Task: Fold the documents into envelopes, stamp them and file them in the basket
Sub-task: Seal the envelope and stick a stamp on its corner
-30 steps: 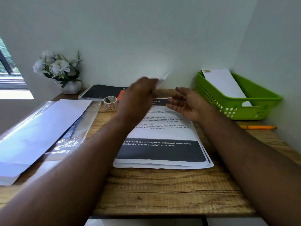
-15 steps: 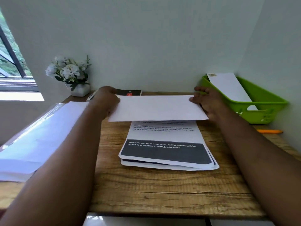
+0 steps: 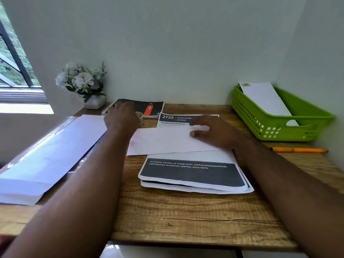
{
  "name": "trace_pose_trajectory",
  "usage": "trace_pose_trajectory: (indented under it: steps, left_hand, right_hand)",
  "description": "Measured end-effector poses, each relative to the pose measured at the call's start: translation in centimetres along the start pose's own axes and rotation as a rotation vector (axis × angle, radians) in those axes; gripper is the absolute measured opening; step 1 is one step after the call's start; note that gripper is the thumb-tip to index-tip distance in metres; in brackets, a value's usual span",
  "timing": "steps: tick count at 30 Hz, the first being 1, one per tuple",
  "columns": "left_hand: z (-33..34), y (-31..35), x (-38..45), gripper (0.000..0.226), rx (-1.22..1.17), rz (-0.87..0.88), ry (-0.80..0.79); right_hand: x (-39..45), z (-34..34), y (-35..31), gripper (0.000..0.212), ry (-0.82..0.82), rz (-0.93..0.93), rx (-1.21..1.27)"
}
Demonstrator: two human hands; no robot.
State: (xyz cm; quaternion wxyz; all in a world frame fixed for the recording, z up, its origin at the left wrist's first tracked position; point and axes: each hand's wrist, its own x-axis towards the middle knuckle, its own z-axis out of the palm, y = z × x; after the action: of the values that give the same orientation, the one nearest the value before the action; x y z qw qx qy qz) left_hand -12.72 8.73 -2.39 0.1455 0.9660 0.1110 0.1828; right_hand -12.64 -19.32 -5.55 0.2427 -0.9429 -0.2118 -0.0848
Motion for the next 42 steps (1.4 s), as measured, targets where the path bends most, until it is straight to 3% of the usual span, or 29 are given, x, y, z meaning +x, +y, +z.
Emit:
trace_pose_trajectory:
  steps: [2,4,7,10,11,13,16,17,19,24,29,36,42]
  left_hand:
    - [0.7,0.0,0.0,0.036,0.064,-0.004,-0.057]
    - [1.3,-0.1,0.1,0.034,0.081,-0.034,-0.104]
    - [1.4,0.0,-0.1,0.027,0.005,-0.004,-0.032]
    - [0.8,1.6,-0.6,0.019,-0.299,0.123,0.159]
    - [0.7,2.5,-1.0,0.019,-0.459,0.184,0.168]
    - [0.5,4.5,-2.5,0.019,-0.818,0.260,0.005]
    - [1.3,6.2,-3.9,0.017,-1.096,0.318,-0.182]
    - [1.7,6.4,-4.1,0.017,-1.127,0.341,-0.215]
    - [2.0,6.6,-4.2,0.019,-1.176,0.373,-0.277]
    - [2.2,6.6,-4.3,0.026,-1.151,0.426,-0.312]
    - [2.6,6.4,-4.2,0.017,-1.060,0.450,-0.271]
    - [2.6,6.4,-4.3,0.017,-1.003,0.436,-0.199]
    - [2.6,6.2,-4.1,0.022,-1.016,0.421,-0.175]
  right_hand:
    - [0.0,0.5,-0.3,0.059,-0.233,0.033,-0.102]
    - [0.1,0.8,-0.6,0.065,-0.364,0.056,-0.291]
    - [0.3,0.7,-1.0,0.067,-0.418,0.060,-0.391]
    - [0.1,0.7,-1.0,0.067,-0.450,0.059,-0.399]
    - [0.0,0.6,-1.2,0.067,-0.439,0.058,-0.344]
    - [-0.1,0.2,-1.4,0.061,-0.279,0.063,-0.061]
    - [0.3,-1.1,-2.5,0.032,0.235,0.091,0.512]
    - [0.4,-1.6,-2.9,0.027,0.293,0.144,0.724]
    - [0.6,-2.2,-3.1,0.021,0.239,0.173,1.026]
    - [0.6,-1.7,-2.9,0.035,0.184,0.029,0.987]
    - [0.4,-1.6,-3.3,0.043,0.133,-0.012,0.967]
    - [0.1,-1.8,-4.0,0.042,0.249,-0.030,0.937]
    - [0.0,-1.5,-4.2,0.038,0.329,-0.081,0.768]
